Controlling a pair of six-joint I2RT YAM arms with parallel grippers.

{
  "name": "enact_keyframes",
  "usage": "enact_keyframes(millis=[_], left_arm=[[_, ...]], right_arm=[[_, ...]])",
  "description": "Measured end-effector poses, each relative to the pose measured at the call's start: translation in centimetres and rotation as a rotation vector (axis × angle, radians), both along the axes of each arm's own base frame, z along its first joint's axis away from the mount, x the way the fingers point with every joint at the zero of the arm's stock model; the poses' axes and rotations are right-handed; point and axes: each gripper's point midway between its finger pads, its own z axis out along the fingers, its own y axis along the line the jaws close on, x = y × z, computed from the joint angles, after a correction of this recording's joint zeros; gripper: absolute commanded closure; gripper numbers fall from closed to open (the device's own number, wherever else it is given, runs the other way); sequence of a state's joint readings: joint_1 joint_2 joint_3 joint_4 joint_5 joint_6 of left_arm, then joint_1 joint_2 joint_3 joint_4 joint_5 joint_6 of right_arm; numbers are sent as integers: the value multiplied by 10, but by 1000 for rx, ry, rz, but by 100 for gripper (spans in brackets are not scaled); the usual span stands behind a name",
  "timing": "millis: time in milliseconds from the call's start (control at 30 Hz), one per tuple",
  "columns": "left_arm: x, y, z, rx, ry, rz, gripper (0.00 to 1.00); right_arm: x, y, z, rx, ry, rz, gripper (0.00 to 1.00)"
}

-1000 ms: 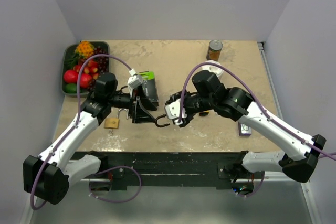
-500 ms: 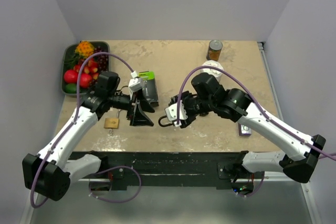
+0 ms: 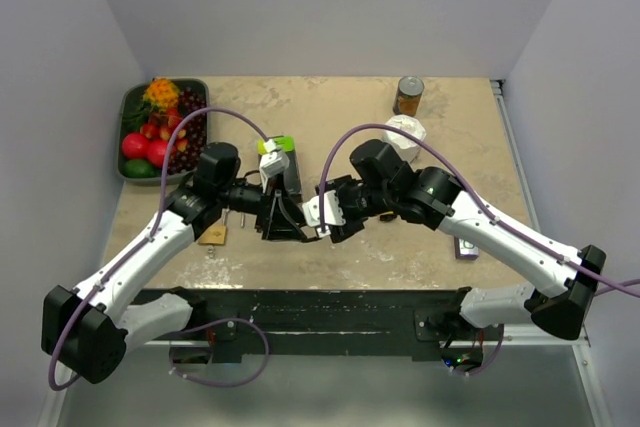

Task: Lock with the key
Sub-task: Pick up the lock from the center of the board.

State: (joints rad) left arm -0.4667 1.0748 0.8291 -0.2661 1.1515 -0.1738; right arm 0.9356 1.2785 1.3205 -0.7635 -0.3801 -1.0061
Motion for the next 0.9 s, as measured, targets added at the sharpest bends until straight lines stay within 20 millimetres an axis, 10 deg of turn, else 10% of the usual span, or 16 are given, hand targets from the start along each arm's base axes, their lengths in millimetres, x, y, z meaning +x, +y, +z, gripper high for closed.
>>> enact_keyframes(millis=[433, 600, 900], left_arm=[[0, -2, -24, 15, 105, 52, 65], [4, -6, -13, -24, 80, 52, 62], [5, -6, -16, -33, 88, 60, 94]], right_arm=[[9, 3, 7, 29, -10, -60, 100], [10, 2, 7, 29, -9, -73, 100], [10, 2, 7, 30, -5, -78, 100]])
